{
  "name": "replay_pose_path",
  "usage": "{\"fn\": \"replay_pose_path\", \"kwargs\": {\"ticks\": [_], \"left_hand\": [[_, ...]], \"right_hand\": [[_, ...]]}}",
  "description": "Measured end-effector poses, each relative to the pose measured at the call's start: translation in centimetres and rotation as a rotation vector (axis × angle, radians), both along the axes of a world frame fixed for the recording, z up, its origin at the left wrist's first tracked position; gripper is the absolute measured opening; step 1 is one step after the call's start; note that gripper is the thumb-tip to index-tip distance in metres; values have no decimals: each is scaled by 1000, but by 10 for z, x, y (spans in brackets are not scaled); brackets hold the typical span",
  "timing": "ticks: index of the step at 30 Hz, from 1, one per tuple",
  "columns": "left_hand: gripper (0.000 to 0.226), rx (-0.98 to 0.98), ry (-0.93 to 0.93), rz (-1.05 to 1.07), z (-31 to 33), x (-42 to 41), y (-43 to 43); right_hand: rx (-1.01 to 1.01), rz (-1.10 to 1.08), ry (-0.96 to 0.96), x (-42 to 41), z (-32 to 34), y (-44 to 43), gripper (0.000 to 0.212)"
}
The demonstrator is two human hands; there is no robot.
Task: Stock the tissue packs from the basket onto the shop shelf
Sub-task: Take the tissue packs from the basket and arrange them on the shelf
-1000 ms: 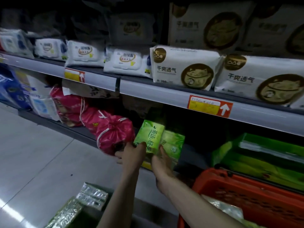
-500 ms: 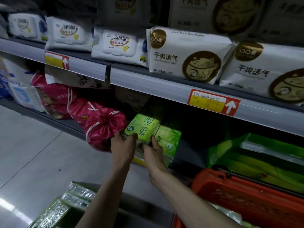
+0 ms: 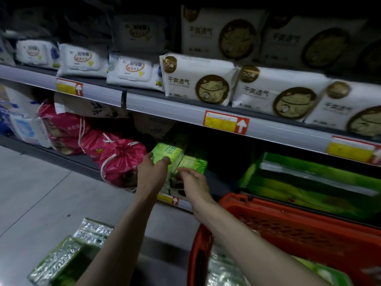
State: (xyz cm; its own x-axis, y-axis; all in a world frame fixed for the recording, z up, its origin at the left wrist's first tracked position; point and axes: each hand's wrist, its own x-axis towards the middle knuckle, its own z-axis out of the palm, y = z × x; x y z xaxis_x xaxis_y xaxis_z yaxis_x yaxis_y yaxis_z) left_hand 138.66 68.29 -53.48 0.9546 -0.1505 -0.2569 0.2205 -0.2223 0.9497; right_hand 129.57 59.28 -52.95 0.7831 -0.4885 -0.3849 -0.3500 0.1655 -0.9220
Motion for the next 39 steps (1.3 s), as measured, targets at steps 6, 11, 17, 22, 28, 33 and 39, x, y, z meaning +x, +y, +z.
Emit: {"fn": "replay_pose_path", "kwargs": {"ticks": [6, 11, 17, 22, 28, 33, 39], "left_hand": [[54, 46, -129, -252, 69, -89, -14], [20, 232, -348, -523, 74, -163, -32], [26, 348, -407, -848, 49, -252, -36], [31, 418, -460, -894, 28, -278, -59], [34, 490, -565, -898, 8, -279, -90], [38, 551, -666, -790, 16, -265, -95], [55, 818, -561, -617, 16, -218, -61]], "right_hand": [[-40, -9, -96, -83, 34, -26, 22], [-215, 98, -63, -180, 55, -68, 27], [-428, 314, 168, -308, 49, -118, 23], [-496, 273, 271, -346, 20, -137, 24], [-626, 270, 264, -348, 12, -146, 19], [-783, 344, 392, -363, -5, -154, 22], [-730, 369, 319, -356, -6, -140, 18]]}}
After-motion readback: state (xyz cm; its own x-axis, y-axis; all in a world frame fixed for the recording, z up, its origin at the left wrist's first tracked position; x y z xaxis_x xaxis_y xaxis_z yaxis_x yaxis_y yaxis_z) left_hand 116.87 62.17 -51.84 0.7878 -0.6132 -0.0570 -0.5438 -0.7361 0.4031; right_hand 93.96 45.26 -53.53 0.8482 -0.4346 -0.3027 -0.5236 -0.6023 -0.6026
